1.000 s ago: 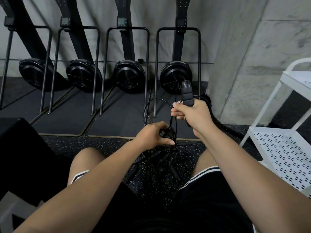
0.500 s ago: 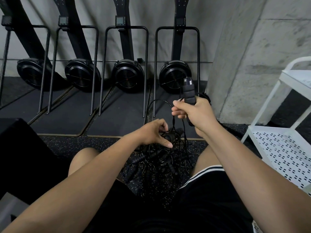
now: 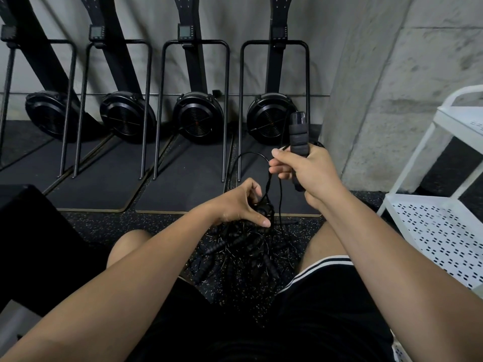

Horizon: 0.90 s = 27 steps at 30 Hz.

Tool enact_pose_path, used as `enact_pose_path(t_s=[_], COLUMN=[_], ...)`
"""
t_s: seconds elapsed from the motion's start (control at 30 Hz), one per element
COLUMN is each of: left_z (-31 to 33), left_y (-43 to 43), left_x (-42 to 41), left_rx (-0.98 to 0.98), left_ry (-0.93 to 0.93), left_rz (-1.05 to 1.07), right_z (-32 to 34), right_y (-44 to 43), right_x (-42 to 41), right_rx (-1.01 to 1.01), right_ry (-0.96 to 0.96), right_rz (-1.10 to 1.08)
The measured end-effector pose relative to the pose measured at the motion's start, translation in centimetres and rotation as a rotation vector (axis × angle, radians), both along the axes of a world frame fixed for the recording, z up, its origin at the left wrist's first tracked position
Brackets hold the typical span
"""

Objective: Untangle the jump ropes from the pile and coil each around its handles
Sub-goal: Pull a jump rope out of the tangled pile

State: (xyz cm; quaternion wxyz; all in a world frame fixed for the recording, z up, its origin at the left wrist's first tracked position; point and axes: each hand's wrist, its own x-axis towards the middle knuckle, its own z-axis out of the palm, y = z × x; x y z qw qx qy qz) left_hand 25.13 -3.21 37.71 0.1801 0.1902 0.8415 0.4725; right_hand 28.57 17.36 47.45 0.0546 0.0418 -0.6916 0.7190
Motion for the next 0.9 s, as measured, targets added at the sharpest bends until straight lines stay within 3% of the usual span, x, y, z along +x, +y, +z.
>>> enact_pose_path(t_s=[0.13,0.33,0.6,0.73,0.83,0.9], left_z=[-0.2,-0.7,-1.1,-0.2,1.1,1.8], left_y=[-0.2,-1.4,-1.8,-1.9,-1.7,-1.2], left_x=[-0.4,-1.2,-2.8,-3.0,-2.1,-1.5], left_rx=[-0.052,-0.162,-0.309,-0.311,-0.083,0.015], left_ry=[0.051,0.375,0.628,0.558,0.374,0.350], left_rz=[0.059,0.286,0.352,0.309,0.261,0.295], right_z=[0.1,-0.2,-1.4,-2.6,-3.1,-3.4], right_y=[0.0,0.0,0.0,0.1,0.1,0.1], right_x=[0.0,-0.4,-1.9,-2.3,-2.4,-2.5], right_rx=[0.004,0.006,0.061,0.113,0.134,0.145], right_ry=[0.015,0.013,-0.026,-0.042,-0.053,-0.061], right_rz=[-0.002,-0.014,-0.078,-0.089,-0.100,-0.096])
